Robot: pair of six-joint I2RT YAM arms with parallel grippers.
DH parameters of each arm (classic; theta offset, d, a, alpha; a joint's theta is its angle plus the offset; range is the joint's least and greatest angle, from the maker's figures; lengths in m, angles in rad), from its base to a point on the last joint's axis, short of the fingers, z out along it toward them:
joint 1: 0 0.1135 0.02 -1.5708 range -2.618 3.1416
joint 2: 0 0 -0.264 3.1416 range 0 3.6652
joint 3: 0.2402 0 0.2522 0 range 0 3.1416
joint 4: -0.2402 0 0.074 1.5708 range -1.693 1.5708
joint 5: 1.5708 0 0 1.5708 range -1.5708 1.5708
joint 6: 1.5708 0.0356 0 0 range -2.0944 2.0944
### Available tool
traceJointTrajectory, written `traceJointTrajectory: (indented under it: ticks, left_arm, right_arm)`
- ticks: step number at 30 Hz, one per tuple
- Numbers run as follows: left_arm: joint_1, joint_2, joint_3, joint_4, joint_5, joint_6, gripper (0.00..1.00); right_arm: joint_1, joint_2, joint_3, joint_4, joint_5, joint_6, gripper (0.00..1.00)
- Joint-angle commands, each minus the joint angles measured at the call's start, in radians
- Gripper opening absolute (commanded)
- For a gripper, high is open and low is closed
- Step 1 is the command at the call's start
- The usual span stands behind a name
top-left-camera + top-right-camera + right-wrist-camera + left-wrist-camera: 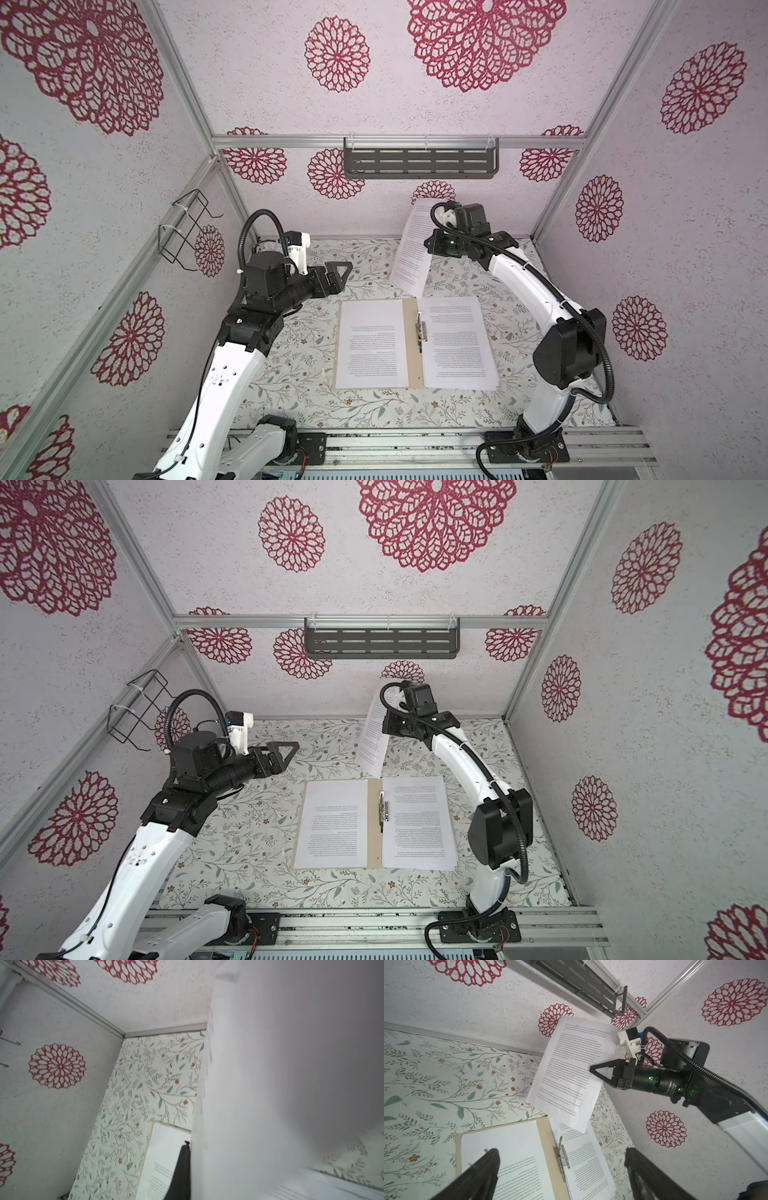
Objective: Put the files into the folder
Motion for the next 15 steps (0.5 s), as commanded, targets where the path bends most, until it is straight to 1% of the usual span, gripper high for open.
traceJointTrajectory:
  ticks: [1, 4, 5, 7, 9, 11, 13, 14, 15]
  left_arm:
    - [0.000, -0.051, -0.074, 0.051, 0.029, 0.087, 0.97]
    - [0.000, -0.061, -0.150, 0.099, 0.070, 0.081, 0.97]
    - [0.000, -0.058, -0.171, 0.113, 0.083, 0.081, 0.97]
    - [0.000, -0.047, -0.195, 0.120, 0.083, 0.082, 0.98]
    - [-0.001, -0.037, -0.210, 0.124, 0.080, 0.092, 0.98]
    - [0.001, -0.032, -0.238, 0.153, 0.078, 0.080, 0.97]
    - [0.001, -0.026, -0.245, 0.169, 0.099, 0.066, 0.97]
    - [0.000, -0.025, -0.243, 0.169, 0.110, 0.071, 0.97]
    - [-0.003, -0.028, -0.243, 0.167, 0.108, 0.072, 0.97]
  right_arm:
    - [0.002, -0.101, 0.010, -0.232, -0.059, -0.140, 0.00]
    - [0.004, -0.160, -0.009, -0.303, -0.083, -0.156, 0.00]
    - [0.003, -0.183, -0.021, -0.317, -0.109, -0.157, 0.00]
    - [0.004, -0.227, -0.054, -0.337, -0.169, -0.158, 0.00]
    - [-0.002, -0.263, -0.096, -0.369, -0.198, -0.177, 0.00]
    - [-0.032, -0.293, -0.160, -0.410, -0.234, -0.221, 0.00]
    - [-0.089, -0.298, -0.218, -0.480, -0.259, -0.277, 0.00]
    - [-0.120, -0.298, -0.244, -0.515, -0.208, -0.295, 0.00]
    - [-0.136, -0.295, -0.263, -0.544, -0.126, -0.305, 0.00]
